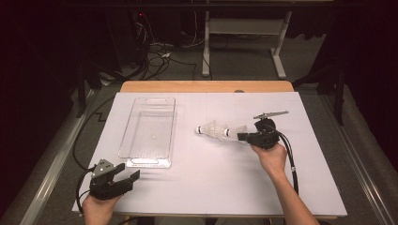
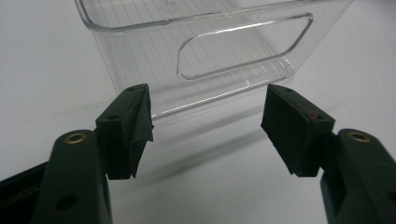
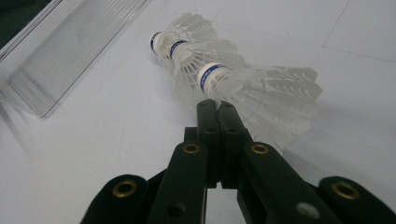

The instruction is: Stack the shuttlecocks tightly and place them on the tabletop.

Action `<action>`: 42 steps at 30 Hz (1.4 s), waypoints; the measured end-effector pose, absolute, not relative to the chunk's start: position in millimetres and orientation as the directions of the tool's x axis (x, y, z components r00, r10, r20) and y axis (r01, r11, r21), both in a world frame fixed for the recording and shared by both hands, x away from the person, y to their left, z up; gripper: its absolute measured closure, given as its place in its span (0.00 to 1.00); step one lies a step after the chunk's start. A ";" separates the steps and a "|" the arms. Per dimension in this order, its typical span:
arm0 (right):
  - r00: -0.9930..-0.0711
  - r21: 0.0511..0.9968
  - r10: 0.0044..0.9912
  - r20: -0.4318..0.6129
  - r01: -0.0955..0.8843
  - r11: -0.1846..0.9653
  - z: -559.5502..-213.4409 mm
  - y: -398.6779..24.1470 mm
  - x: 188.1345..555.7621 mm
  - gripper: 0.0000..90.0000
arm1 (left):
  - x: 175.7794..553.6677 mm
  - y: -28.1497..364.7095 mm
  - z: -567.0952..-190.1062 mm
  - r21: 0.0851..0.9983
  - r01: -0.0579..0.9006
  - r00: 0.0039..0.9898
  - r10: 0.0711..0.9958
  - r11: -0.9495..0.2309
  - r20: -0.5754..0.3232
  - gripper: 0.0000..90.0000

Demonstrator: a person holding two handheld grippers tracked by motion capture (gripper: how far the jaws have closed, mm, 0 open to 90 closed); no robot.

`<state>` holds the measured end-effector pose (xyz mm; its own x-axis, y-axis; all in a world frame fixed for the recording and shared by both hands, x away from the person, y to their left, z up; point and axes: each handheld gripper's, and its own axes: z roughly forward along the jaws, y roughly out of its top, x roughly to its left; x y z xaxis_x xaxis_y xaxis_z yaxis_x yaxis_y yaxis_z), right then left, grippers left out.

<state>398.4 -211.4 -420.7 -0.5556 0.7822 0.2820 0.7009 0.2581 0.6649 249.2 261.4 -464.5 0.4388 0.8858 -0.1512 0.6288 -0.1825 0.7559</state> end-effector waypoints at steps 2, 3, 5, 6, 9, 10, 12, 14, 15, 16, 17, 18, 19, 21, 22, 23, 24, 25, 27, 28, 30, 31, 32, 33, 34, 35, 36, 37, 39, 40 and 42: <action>-0.557 0.666 0.782 0.282 0.700 0.259 -421.2 -210.5 399.3 1.00 | 249.1 261.4 -464.5 0.756 0.628 0.439 0.886 -0.182 -0.152 0.38; -0.557 0.666 0.781 0.282 0.700 0.259 -421.4 -210.0 399.8 1.00 | 249.1 261.4 -464.5 0.756 0.628 0.439 0.886 -0.182 -0.152 0.38; -0.557 0.665 0.780 0.285 0.701 0.257 -421.7 -208.4 400.6 1.00 | 249.1 261.8 -464.5 0.756 0.629 0.439 0.886 -0.183 -0.151 0.38; -0.557 0.665 0.779 0.286 0.701 0.257 -422.0 -207.8 401.0 1.00 | 249.2 262.0 -464.4 0.755 0.630 0.439 0.885 -0.183 -0.152 0.38; -0.559 0.664 0.778 0.286 0.701 0.259 -422.8 -205.9 402.0 1.00 | 248.8 261.6 -464.3 0.757 0.627 0.439 0.886 -0.185 -0.147 0.38; -0.563 0.664 0.775 0.288 0.700 0.262 -423.4 -203.2 403.1 1.00 | 249.0 261.6 -464.4 0.756 0.628 0.439 0.886 -0.186 -0.147 0.38; -0.565 0.664 0.774 0.287 0.699 0.264 -423.7 -201.2 403.9 1.00 | 249.0 261.8 -464.4 0.756 0.628 0.440 0.886 -0.186 -0.148 0.38; -0.565 0.663 0.774 0.288 0.700 0.264 -424.2 -199.5 404.6 1.00 | 249.0 261.9 -464.4 0.756 0.628 0.439 0.886 -0.185 -0.147 0.38; -0.565 0.663 0.774 0.288 0.700 0.264 -424.2 -199.5 404.6 1.00 | 249.0 261.9 -464.4 0.756 0.628 0.439 0.886 -0.185 -0.147 0.38; -0.567 0.662 0.772 0.288 0.700 0.267 -425.0 -197.8 405.6 1.00 | 249.3 261.9 -464.5 0.756 0.628 0.439 0.886 -0.184 -0.149 0.38; -0.568 0.662 0.771 0.288 0.700 0.268 -425.5 -196.8 406.1 1.00 | 249.5 262.0 -464.3 0.755 0.629 0.440 0.885 -0.185 -0.150 0.38; -0.568 0.662 0.771 0.289 0.700 0.268 -425.9 -195.8 406.5 1.00 | 249.9 261.9 -464.5 0.755 0.630 0.439 0.886 -0.183 -0.151 0.38; -0.570 0.662 0.769 0.289 0.699 0.270 -426.2 -194.9 406.9 1.00 | 250.1 261.9 -464.6 0.755 0.630 0.438 0.886 -0.182 -0.152 0.38; -0.570 0.662 0.770 0.288 0.699 0.270 -426.3 -194.2 407.1 1.00 | 250.5 261.9 -464.6 0.755 0.630 0.439 0.885 -0.182 -0.153 0.38; -0.573 0.663 0.768 0.287 0.697 0.272 -426.8 -192.4 407.6 1.00 | 251.1 261.7 -464.5 0.753 0.631 0.445 0.883 -0.188 -0.152 0.38; -0.573 0.663 0.768 0.287 0.697 0.272 -426.8 -192.4 407.6 1.00 | 251.1 261.7 -464.5 0.753 0.631 0.445 0.883 -0.188 -0.152 0.38; -0.574 0.662 0.768 0.285 0.697 0.276 -427.8 -191.7 407.8 1.00 | 251.4 261.7 -464.6 0.753 0.629 0.447 0.883 -0.192 -0.147 0.38; -0.576 0.662 0.766 0.287 0.697 0.276 -428.3 -191.4 408.3 1.00 | 252.2 261.6 -464.9 0.754 0.629 0.446 0.882 -0.188 -0.152 0.38; -0.575 0.665 0.766 0.288 0.696 0.272 -427.7 -191.6 409.6 1.00 | 253.5 261.2 -465.1 0.750 0.633 0.445 0.883 -0.191 -0.151 0.38; -0.573 0.666 0.764 0.296 0.697 0.266 -427.9 -192.2 409.9 1.00 | 253.2 261.1 -465.1 0.751 0.633 0.442 0.884 -0.187 -0.152 0.38; -0.573 0.661 0.767 0.288 0.699 0.274 -427.9 -192.1 409.5 1.00 | 252.6 261.3 -464.9 0.753 0.631 0.442 0.884 -0.186 -0.152 0.38; -0.573 0.661 0.767 0.288 0.699 0.274 -427.9 -192.1 409.5 1.00 | 252.0 261.3 -464.8 0.755 0.629 0.443 0.884 -0.185 -0.152 0.38; -0.575 0.667 0.767 0.284 0.693 0.273 -426.4 -193.4 409.2 1.00 | 252.5 261.9 -465.1 0.753 0.630 0.443 0.884 -0.188 -0.149 0.38; -0.575 0.667 0.767 0.284 0.693 0.273 -426.4 -193.4 409.2 1.00 | 252.5 261.9 -465.1 0.753 0.630 0.443 0.884 -0.188 -0.149 0.38; -0.573 0.666 0.768 0.285 0.694 0.271 -425.2 -195.1 410.8 1.00 | 253.4 262.2 -465.3 0.750 0.635 0.440 0.884 -0.184 -0.156 0.38; -0.573 0.666 0.768 0.285 0.694 0.271 -425.2 -195.1 410.8 1.00 | 253.9 262.2 -465.4 0.750 0.636 0.439 0.884 -0.181 -0.158 0.38; -0.570 0.665 0.769 0.289 0.698 0.267 -424.8 -196.4 410.8 1.00 | 253.8 262.0 -465.2 0.751 0.635 0.437 0.885 -0.178 -0.160 0.38; -0.571 0.663 0.769 0.287 0.698 0.271 -424.7 -196.6 410.3 1.00 | 252.5 261.4 -465.1 0.753 0.632 0.440 0.885 -0.182 -0.155 0.38; -0.578 0.667 0.767 0.277 0.691 0.280 -423.5 -197.3 409.8 1.00 | 251.4 261.2 -465.3 0.753 0.631 0.438 0.887 -0.184 -0.150 0.38; -0.578 0.669 0.768 0.275 0.689 0.279 -422.6 -198.0 410.4 1.00 | 251.7 261.6 -465.6 0.751 0.634 0.437 0.887 -0.186 -0.150 0.38; -0.575 0.671 0.768 0.283 0.691 0.269 -422.0 -199.1 411.0 1.00 | 252.6 262.1 -465.5 0.748 0.638 0.435 0.887 -0.184 -0.153 0.38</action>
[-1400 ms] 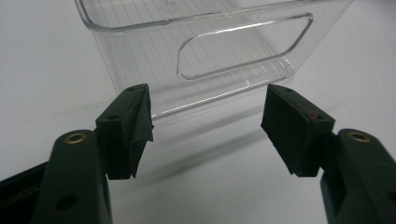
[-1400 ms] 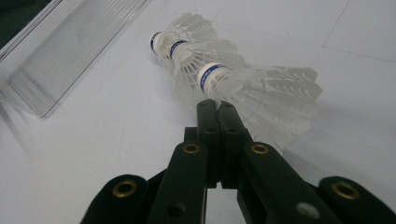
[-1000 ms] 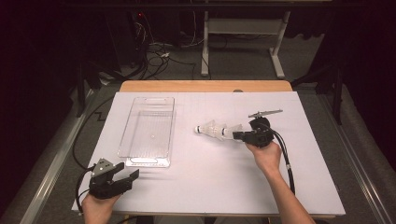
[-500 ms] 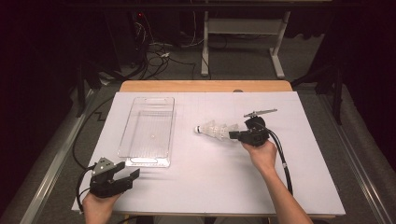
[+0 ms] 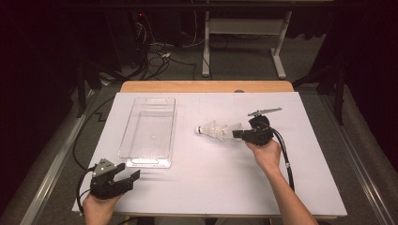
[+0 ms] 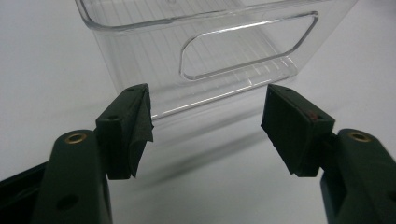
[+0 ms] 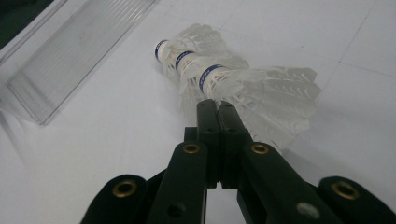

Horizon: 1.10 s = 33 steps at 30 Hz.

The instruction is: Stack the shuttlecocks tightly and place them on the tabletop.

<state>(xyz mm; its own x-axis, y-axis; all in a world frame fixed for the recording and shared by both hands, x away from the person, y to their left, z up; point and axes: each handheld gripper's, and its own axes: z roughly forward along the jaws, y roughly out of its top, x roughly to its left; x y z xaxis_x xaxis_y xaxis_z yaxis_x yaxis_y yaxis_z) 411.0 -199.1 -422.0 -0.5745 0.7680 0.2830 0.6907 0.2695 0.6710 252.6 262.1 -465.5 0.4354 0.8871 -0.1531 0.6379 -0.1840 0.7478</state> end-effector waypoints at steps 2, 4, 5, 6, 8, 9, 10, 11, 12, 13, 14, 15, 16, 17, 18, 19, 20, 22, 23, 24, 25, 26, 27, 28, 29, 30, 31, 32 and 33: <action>-0.573 0.669 0.766 0.290 0.694 0.266 -422.0 -199.9 410.9 1.00 | 252.6 262.0 -465.5 0.749 0.638 0.433 0.888 -0.180 -0.156 0.38; -0.577 0.668 0.767 0.281 0.691 0.276 -421.5 -199.3 409.5 1.00 | 251.4 261.6 -465.3 0.753 0.633 0.435 0.888 -0.181 -0.152 0.38; -0.582 0.673 0.765 0.277 0.686 0.278 -421.5 -199.5 409.4 1.00 | 251.4 261.8 -465.5 0.751 0.635 0.434 0.888 -0.182 -0.152 0.38; -0.576 0.673 0.765 0.286 0.690 0.268 -422.5 -198.6 409.6 1.00 | 251.6 262.0 -465.5 0.750 0.636 0.432 0.888 -0.180 -0.154 0.38; -0.578 0.673 0.763 0.289 0.690 0.268 -423.4 -196.7 409.7 1.00 | 251.0 262.0 -465.1 0.753 0.634 0.432 0.888 -0.178 -0.154 0.38; -0.583 0.672 0.761 0.286 0.688 0.274 -423.7 -194.6 409.6 1.00 | 251.0 261.9 -465.1 0.753 0.633 0.433 0.888 -0.179 -0.153 0.38; -0.586 0.674 0.760 0.282 0.685 0.278 -423.9 -193.2 409.7 1.00 | 251.4 262.1 -465.2 0.752 0.633 0.434 0.888 -0.181 -0.152 0.38; -0.588 0.674 0.758 0.282 0.684 0.279 -424.1 -192.3 410.1 1.00 | 251.8 262.3 -465.3 0.752 0.634 0.434 0.888 -0.182 -0.151 0.38; -0.588 0.674 0.758 0.282 0.684 0.279 -424.1 -192.3 410.1 1.00 | 251.8 262.3 -465.3 0.752 0.634 0.434 0.888 -0.182 -0.151 0.38; -0.586 0.674 0.759 0.285 0.685 0.277 -424.7 -191.7 410.6 1.00 | 252.1 262.4 -465.3 0.751 0.635 0.433 0.888 -0.180 -0.153 0.38; -0.584 0.670 0.758 0.289 0.689 0.276 -426.5 -190.7 412.3 1.00 | 252.2 262.6 -465.3 0.752 0.635 0.433 0.888 -0.179 -0.155 0.38; -0.584 0.670 0.758 0.289 0.689 0.276 -426.5 -190.7 412.3 1.00 | 252.2 262.6 -465.3 0.752 0.635 0.433 0.888 -0.179 -0.155 0.38; -0.583 0.668 0.758 0.293 0.692 0.274 -427.0 -190.2 414.5 1.00 | 251.3 263.3 -465.2 0.751 0.637 0.433 0.887 -0.176 -0.159 0.38; -0.583 0.670 0.757 0.296 0.691 0.270 -426.7 -189.9 415.5 1.00 | 250.4 263.9 -465.2 0.753 0.635 0.432 0.888 -0.174 -0.158 0.38; -0.584 0.671 0.755 0.299 0.691 0.269 -426.2 -188.8 416.2 1.00 | 249.7 264.2 -465.4 0.755 0.633 0.429 0.889 -0.170 -0.159 0.38; -0.584 0.671 0.755 0.299 0.691 0.269 -426.2 -188.8 416.2 1.00 | 249.7 264.2 -465.4 0.755 0.633 0.429 0.889 -0.170 -0.159 0.38; -0.591 0.673 0.752 0.293 0.686 0.277 -425.3 -185.7 416.6 1.00 | 249.4 265.4 -465.3 0.754 0.635 0.426 0.890 -0.168 -0.161 0.38; -0.597 0.672 0.749 0.287 0.683 0.286 -424.7 -183.5 417.1 1.00 | 249.4 266.5 -465.0 0.754 0.636 0.425 0.890 -0.166 -0.163 0.38; -0.597 0.672 0.749 0.287 0.683 0.286 -424.7 -183.5 417.1 1.00 | 249.4 266.5 -465.0 0.754 0.636 0.425 0.890 -0.166 -0.163 0.38; -0.599 0.674 0.749 0.283 0.680 0.289 -424.4 -183.2 417.5 1.00 | 249.6 266.4 -465.2 0.753 0.637 0.425 0.890 -0.165 -0.165 0.38; -0.598 0.673 0.750 0.282 0.680 0.289 -424.1 -183.4 418.8 1.00 | 249.9 266.3 -465.3 0.752 0.638 0.426 0.890 -0.167 -0.164 0.38; -0.597 0.672 0.751 0.283 0.682 0.289 -424.3 -183.7 419.7 1.00 | 250.9 265.7 -465.8 0.752 0.637 0.427 0.889 -0.167 -0.164 0.38; -0.597 0.672 0.751 0.283 0.682 0.289 -424.3 -183.7 419.7 1.00 | 250.9 265.7 -465.8 0.752 0.637 0.427 0.889 -0.167 -0.164 0.38; -0.592 0.670 0.753 0.287 0.686 0.284 -425.0 -184.4 422.2 1.00 | 251.8 265.3 -466.0 0.751 0.639 0.428 0.888 -0.168 -0.166 0.38; -0.590 0.669 0.753 0.291 0.688 0.281 -425.2 -184.3 423.0 1.00 | 252.2 265.1 -466.0 0.750 0.640 0.429 0.887 -0.167 -0.169 0.38; -0.590 0.668 0.753 0.294 0.689 0.279 -425.5 -183.9 423.9 1.00 | 252.7 265.2 -466.0 0.749 0.640 0.432 0.887 -0.171 -0.167 0.38; -0.591 0.669 0.751 0.294 0.689 0.280 -425.7 -183.0 424.6 1.00 | 252.9 264.4 -466.1 0.749 0.639 0.435 0.885 -0.172 -0.167 0.38; -0.591 0.669 0.751 0.294 0.689 0.280 -425.7 -183.0 424.6 1.00 | 252.9 264.4 -466.1 0.749 0.639 0.435 0.885 -0.172 -0.167 0.38; -0.596 0.669 0.747 0.293 0.686 0.285 -426.1 -180.5 425.0 1.00 | 252.3 264.2 -466.0 0.749 0.639 0.435 0.885 -0.174 -0.166 0.38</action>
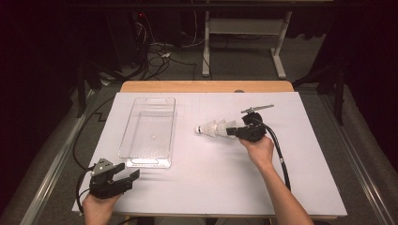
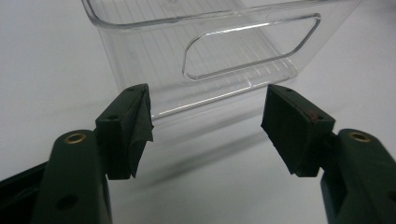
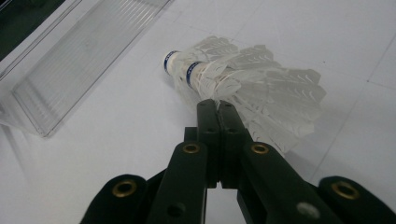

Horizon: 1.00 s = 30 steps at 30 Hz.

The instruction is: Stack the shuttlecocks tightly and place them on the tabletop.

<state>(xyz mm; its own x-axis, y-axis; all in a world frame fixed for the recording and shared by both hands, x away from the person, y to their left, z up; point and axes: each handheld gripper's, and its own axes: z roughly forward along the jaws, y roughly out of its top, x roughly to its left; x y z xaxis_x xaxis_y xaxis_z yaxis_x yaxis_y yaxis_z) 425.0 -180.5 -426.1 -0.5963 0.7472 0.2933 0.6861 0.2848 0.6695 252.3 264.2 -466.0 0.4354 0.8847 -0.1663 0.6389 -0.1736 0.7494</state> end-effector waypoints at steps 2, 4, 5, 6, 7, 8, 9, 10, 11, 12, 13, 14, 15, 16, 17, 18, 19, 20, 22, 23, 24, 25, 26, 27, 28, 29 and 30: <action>-0.602 0.668 0.743 0.292 0.684 0.291 -427.5 -178.1 425.5 1.00 | 251.9 265.1 -465.8 0.749 0.639 0.436 0.885 -0.174 -0.166 0.38; -0.604 0.667 0.741 0.293 0.684 0.295 -428.5 -177.4 426.1 1.00 | 252.3 265.3 -465.8 0.749 0.639 0.434 0.885 -0.172 -0.167 0.38; -0.604 0.663 0.740 0.296 0.688 0.296 -430.5 -176.1 427.8 1.00 | 253.1 264.8 -466.1 0.750 0.641 0.432 0.885 -0.166 -0.172 0.38; -0.604 0.663 0.740 0.296 0.688 0.296 -430.5 -176.1 427.8 1.00 | 253.1 264.8 -466.1 0.750 0.641 0.432 0.885 -0.166 -0.172 0.38; -0.604 0.662 0.740 0.297 0.688 0.296 -430.8 -175.9 428.4 1.00 | 253.3 264.4 -466.2 0.749 0.640 0.434 0.885 -0.170 -0.170 0.38; -0.605 0.664 0.737 0.301 0.688 0.294 -431.0 -175.1 429.6 1.00 | 253.1 264.1 -465.9 0.748 0.640 0.436 0.884 -0.175 -0.166 0.38; -0.607 0.664 0.737 0.299 0.687 0.296 -431.0 -174.7 430.0 1.00 | 253.0 263.9 -466.0 0.749 0.639 0.435 0.885 -0.175 -0.164 0.38; -0.608 0.663 0.736 0.299 0.687 0.298 -431.1 -174.0 430.3 1.00 | 252.8 264.1 -466.0 0.750 0.638 0.435 0.885 -0.174 -0.165 0.38; -0.610 0.662 0.733 0.299 0.686 0.301 -431.3 -173.1 430.6 1.00 | 252.7 264.4 -465.9 0.750 0.638 0.435 0.885 -0.174 -0.165 0.38; -0.610 0.662 0.733 0.299 0.686 0.301 -431.3 -173.1 430.6 1.00 | 252.7 264.4 -465.9 0.750 0.638 0.435 0.885 -0.174 -0.165 0.38; -0.615 0.661 0.732 0.293 0.683 0.310 -431.7 -171.6 431.2 1.00 | 252.6 264.6 -465.9 0.750 0.638 0.434 0.885 -0.172 -0.166 0.38; -0.615 0.661 0.732 0.294 0.683 0.309 -431.9 -171.0 431.3 1.00 | 252.7 264.7 -466.0 0.750 0.639 0.434 0.885 -0.171 -0.167 0.38; -0.614 0.663 0.731 0.296 0.684 0.306 -432.1 -170.6 431.7 1.00 | 252.9 264.5 -466.1 0.750 0.639 0.434 0.885 -0.172 -0.167 0.38; -0.614 0.663 0.731 0.296 0.684 0.306 -432.1 -170.6 431.7 1.00 | 252.9 264.5 -466.1 0.750 0.639 0.434 0.885 -0.172 -0.167 0.38; -0.612 0.662 0.731 0.301 0.686 0.301 -433.4 -170.5 432.3 1.00 | 252.7 264.2 -465.9 0.751 0.638 0.436 0.885 -0.173 -0.166 0.38; -0.610 0.661 0.733 0.301 0.687 0.301 -433.9 -170.3 432.5 1.00 | 252.7 264.1 -465.9 0.751 0.638 0.436 0.885 -0.174 -0.166 0.38; -0.609 0.661 0.734 0.299 0.688 0.301 -434.3 -170.4 432.8 1.00 | 252.6 264.1 -465.9 0.750 0.638 0.436 0.884 -0.174 -0.166 0.38; -0.608 0.661 0.736 0.299 0.688 0.299 -434.6 -170.7 433.2 1.00 | 252.5 264.2 -465.9 0.751 0.637 0.436 0.885 -0.174 -0.165 0.38; -0.604 0.663 0.738 0.300 0.689 0.295 -435.0 -171.5 433.7 1.00 | 252.3 264.3 -465.7 0.751 0.637 0.436 0.885 -0.174 -0.165 0.38; -0.604 0.663 0.738 0.300 0.689 0.295 -435.0 -171.5 433.7 1.00 | 252.3 264.3 -465.7 0.751 0.637 0.436 0.885 -0.174 -0.165 0.38; -0.604 0.663 0.740 0.297 0.688 0.295 -435.1 -171.6 433.8 1.00 | 252.2 264.0 -465.6 0.752 0.636 0.437 0.884 -0.175 -0.164 0.38; -0.605 0.664 0.740 0.294 0.686 0.297 -435.2 -171.5 433.8 1.00 | 252.3 263.9 -465.7 0.751 0.637 0.437 0.884 -0.174 -0.165 0.38; -0.606 0.663 0.740 0.292 0.686 0.300 -435.5 -171.6 434.1 1.00 | 252.5 263.9 -465.8 0.751 0.637 0.437 0.884 -0.174 -0.165 0.38; -0.606 0.663 0.741 0.290 0.685 0.301 -435.8 -171.7 434.5 1.00 | 252.5 263.9 -465.8 0.751 0.637 0.436 0.884 -0.174 -0.166 0.38; -0.606 0.664 0.741 0.289 0.684 0.301 -436.0 -171.8 434.8 1.00 | 252.6 264.0 -465.8 0.751 0.637 0.436 0.884 -0.173 -0.167 0.38; -0.606 0.665 0.742 0.287 0.683 0.302 -436.7 -172.1 435.3 1.00 | 252.7 264.0 -465.8 0.751 0.637 0.436 0.884 -0.173 -0.166 0.38; -0.606 0.665 0.742 0.287 0.683 0.302 -436.7 -172.1 435.3 1.00 | 252.7 264.0 -465.8 0.751 0.637 0.436 0.884 -0.173 -0.166 0.38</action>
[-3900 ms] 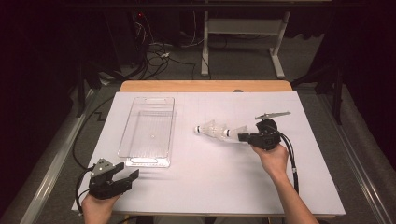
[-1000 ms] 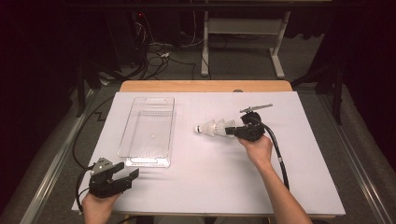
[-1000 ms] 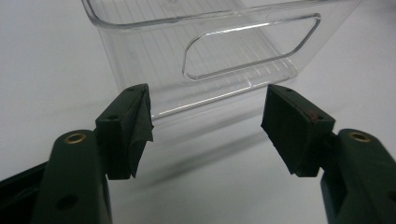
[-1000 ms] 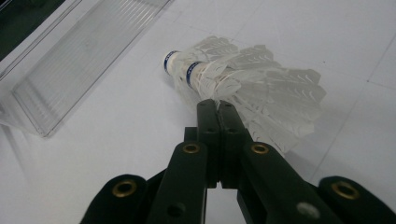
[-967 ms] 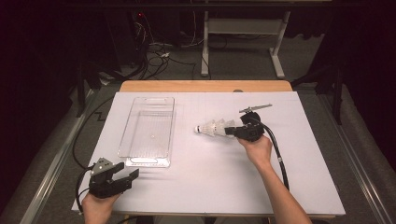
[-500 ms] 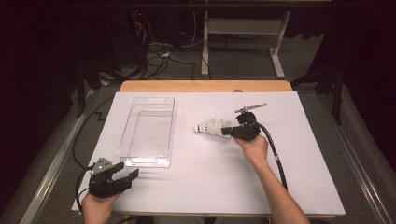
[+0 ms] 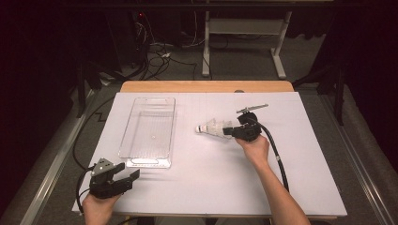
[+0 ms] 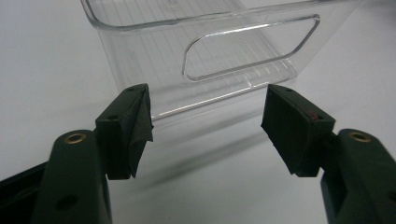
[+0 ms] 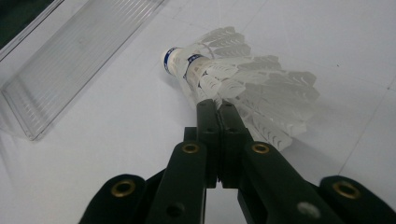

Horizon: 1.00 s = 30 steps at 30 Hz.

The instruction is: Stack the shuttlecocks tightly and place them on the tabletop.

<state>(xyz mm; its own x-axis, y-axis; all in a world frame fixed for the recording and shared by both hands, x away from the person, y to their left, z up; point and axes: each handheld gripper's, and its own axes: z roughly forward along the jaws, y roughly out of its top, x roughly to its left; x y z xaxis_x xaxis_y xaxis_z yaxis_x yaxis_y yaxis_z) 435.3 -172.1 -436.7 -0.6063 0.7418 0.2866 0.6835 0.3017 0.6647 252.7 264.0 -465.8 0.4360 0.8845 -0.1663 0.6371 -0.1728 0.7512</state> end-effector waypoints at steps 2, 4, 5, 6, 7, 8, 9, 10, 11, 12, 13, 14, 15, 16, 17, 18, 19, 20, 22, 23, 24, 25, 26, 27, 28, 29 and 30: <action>-0.603 0.665 0.745 0.285 0.684 0.299 -438.2 -172.4 435.9 1.00 | 252.5 264.3 -465.7 0.752 0.636 0.435 0.885 -0.172 -0.166 0.38; -0.601 0.667 0.747 0.285 0.684 0.296 -438.3 -171.7 435.9 1.00 | 252.2 264.7 -465.4 0.751 0.637 0.438 0.883 -0.173 -0.168 0.38; -0.601 0.668 0.748 0.283 0.683 0.296 -438.1 -171.2 435.8 1.00 | 251.9 264.4 -465.4 0.753 0.635 0.438 0.883 -0.172 -0.167 0.38; -0.600 0.669 0.749 0.282 0.683 0.295 -438.1 -170.4 435.7 1.00 | 251.8 264.5 -465.3 0.753 0.635 0.438 0.883 -0.173 -0.166 0.38; -0.601 0.670 0.748 0.281 0.681 0.296 -438.5 -169.7 435.7 1.00 | 251.8 264.5 -465.3 0.753 0.635 0.438 0.884 -0.173 -0.166 0.38; -0.602 0.669 0.749 0.277 0.680 0.298 -439.0 -169.3 436.0 1.00 | 251.9 264.5 -465.4 0.753 0.635 0.438 0.883 -0.172 -0.167 0.38; -0.600 0.669 0.751 0.277 0.681 0.298 -439.4 -169.1 436.3 1.00 | 251.9 264.6 -465.4 0.753 0.635 0.438 0.883 -0.173 -0.166 0.38; -0.597 0.667 0.752 0.278 0.683 0.296 -440.0 -169.1 436.8 1.00 | 252.0 264.6 -465.4 0.753 0.635 0.438 0.883 -0.173 -0.167 0.38; -0.594 0.666 0.755 0.277 0.685 0.294 -440.6 -169.3 437.3 1.00 | 252.0 264.6 -465.4 0.754 0.634 0.438 0.884 -0.173 -0.166 0.38; -0.591 0.665 0.757 0.278 0.687 0.293 -441.2 -169.6 437.8 1.00 | 252.0 264.7 -465.4 0.754 0.634 0.438 0.884 -0.172 -0.166 0.38; -0.588 0.664 0.760 0.277 0.689 0.291 -441.8 -169.7 438.3 1.00 | 252.1 264.7 -465.5 0.753 0.635 0.437 0.884 -0.172 -0.167 0.38; -0.587 0.663 0.762 0.275 0.689 0.292 -442.6 -169.8 438.7 1.00 | 252.2 264.8 -465.5 0.751 0.637 0.437 0.884 -0.173 -0.167 0.38; -0.588 0.662 0.763 0.270 0.688 0.296 -443.2 -169.8 439.0 0.99 | 252.3 264.8 -465.4 0.751 0.637 0.438 0.884 -0.174 -0.166 0.38; -0.586 0.662 0.765 0.268 0.689 0.296 -443.6 -169.6 439.0 0.99 | 252.2 264.8 -465.4 0.752 0.636 0.438 0.884 -0.175 -0.165 0.38; -0.586 0.661 0.765 0.266 0.689 0.297 -443.9 -169.3 438.9 0.99 | 252.3 264.8 -465.4 0.752 0.636 0.438 0.884 -0.175 -0.165 0.38; -0.586 0.661 0.765 0.266 0.689 0.297 -443.9 -169.3 438.9 0.99 | 252.3 264.8 -465.4 0.752 0.636 0.438 0.884 -0.175 -0.165 0.38; -0.585 0.661 0.766 0.266 0.689 0.297 -444.0 -168.9 438.8 0.99 | 252.8 264.7 -465.7 0.753 0.636 0.434 0.885 -0.168 -0.170 0.38; -0.585 0.661 0.769 0.258 0.688 0.301 -443.2 -168.7 440.4 0.97 | 254.1 264.8 -465.9 0.752 0.639 0.430 0.886 -0.164 -0.172 0.38; -0.584 0.662 0.771 0.254 0.686 0.302 -442.3 -169.6 441.2 0.96 | 254.1 264.5 -465.7 0.753 0.637 0.430 0.886 -0.164 -0.171 0.38; -0.579 0.661 0.774 0.255 0.689 0.297 -441.8 -170.8 441.2 0.95 | 253.6 264.4 -465.4 0.752 0.638 0.431 0.886 -0.166 -0.169 0.38; -0.576 0.657 0.780 0.246 0.690 0.302 -441.5 -172.3 439.5 0.90 | 252.2 264.6 -465.5 0.755 0.634 0.431 0.887 -0.167 -0.166 0.38; -0.575 0.657 0.783 0.239 0.689 0.305 -441.4 -172.5 439.3 0.86 | 252.5 264.9 -465.6 0.754 0.634 0.433 0.886 -0.169 -0.165 0.38; -0.575 0.657 0.783 0.239 0.689 0.305 -441.4 -172.5 439.3 0.86 | 252.5 264.9 -465.6 0.754 0.634 0.433 0.886 -0.169 -0.165 0.38; -0.569 0.659 0.788 0.233 0.688 0.303 -441.3 -173.1 439.4 0.84 | 253.8 265.1 -465.8 0.751 0.638 0.432 0.886 -0.170 -0.166 0.38; -0.564 0.662 0.787 0.248 0.692 0.288 -441.7 -174.2 439.2 0.81 | 254.3 265.0 -466.0 0.750 0.640 0.432 0.886 -0.170 -0.168 0.38; -0.562 0.667 0.788 0.251 0.690 0.280 -441.7 -174.3 437.6 0.76 | 254.2 264.7 -466.0 0.750 0.639 0.432 0.886 -0.169 -0.168 0.38; -0.562 0.667 0.788 0.251 0.690 0.280 -441.7 -174.3 437.6 0.76 | 254.2 264.4 -466.0 0.751 0.638 0.431 0.887 -0.167 -0.169 0.38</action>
